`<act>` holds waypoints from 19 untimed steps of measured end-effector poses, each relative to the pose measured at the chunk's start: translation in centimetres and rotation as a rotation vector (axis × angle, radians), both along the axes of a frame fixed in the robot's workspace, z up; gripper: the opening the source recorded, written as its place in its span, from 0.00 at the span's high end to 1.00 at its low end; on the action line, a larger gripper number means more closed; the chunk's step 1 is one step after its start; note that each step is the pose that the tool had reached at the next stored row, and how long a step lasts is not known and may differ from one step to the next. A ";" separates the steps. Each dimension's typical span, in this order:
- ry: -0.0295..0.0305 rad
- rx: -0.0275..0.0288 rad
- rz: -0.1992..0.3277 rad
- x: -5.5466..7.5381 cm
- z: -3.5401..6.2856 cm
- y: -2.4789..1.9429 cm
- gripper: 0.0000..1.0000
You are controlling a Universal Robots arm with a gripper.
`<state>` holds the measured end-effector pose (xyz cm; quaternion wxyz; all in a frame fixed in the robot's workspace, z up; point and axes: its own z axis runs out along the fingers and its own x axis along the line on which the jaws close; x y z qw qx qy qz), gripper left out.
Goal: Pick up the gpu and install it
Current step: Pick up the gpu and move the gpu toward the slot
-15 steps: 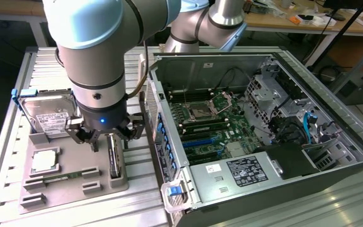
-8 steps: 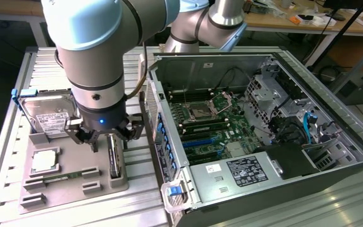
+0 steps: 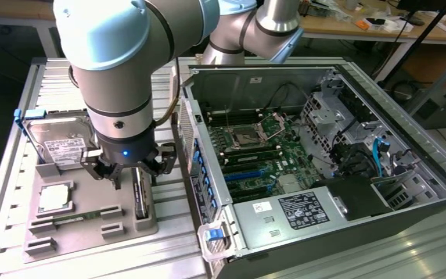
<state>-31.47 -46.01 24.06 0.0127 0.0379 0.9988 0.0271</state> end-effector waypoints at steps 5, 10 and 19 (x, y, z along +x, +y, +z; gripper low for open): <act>0.0000 0.0000 0.000 0.0 0.00 0.00 0.34; -0.0001 0.0000 0.000 0.0 0.00 0.00 0.26; -0.0003 0.0002 0.000 0.3 -0.01 0.01 0.47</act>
